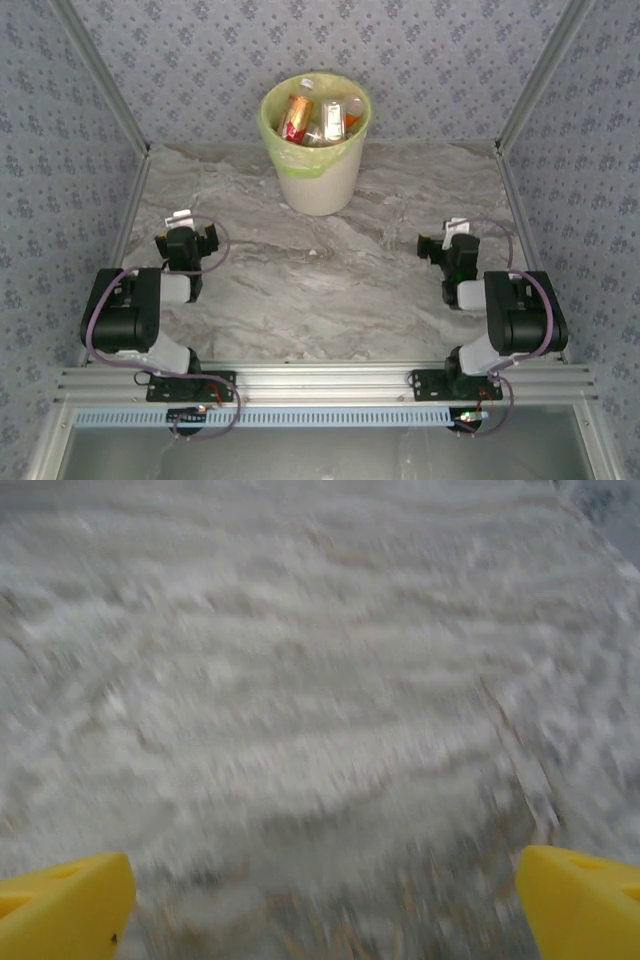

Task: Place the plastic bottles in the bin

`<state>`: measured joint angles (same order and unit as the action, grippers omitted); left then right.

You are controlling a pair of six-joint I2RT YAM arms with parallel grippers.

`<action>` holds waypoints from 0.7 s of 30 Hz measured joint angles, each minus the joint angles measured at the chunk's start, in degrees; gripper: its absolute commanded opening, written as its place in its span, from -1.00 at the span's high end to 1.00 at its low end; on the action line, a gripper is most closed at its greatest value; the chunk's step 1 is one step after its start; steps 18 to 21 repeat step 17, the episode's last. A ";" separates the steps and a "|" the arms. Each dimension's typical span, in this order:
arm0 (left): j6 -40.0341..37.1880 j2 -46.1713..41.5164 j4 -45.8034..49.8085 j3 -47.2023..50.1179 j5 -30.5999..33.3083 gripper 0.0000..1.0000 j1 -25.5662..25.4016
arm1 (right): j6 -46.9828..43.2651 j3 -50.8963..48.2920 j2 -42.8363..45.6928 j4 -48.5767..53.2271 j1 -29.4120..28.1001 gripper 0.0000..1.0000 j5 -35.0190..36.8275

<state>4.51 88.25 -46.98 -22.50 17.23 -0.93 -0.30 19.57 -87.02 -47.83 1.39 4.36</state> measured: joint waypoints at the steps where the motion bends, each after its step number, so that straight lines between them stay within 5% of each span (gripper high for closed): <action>1: 0.00 0.00 0.00 0.00 -0.02 -0.99 0.00 | -0.02 1.07 0.00 0.02 0.39 -1.00 -0.57; 21: -0.04 0.00 0.00 0.00 -0.57 -0.99 -0.26 | -0.22 2.62 0.00 1.53 0.46 -1.00 -2.27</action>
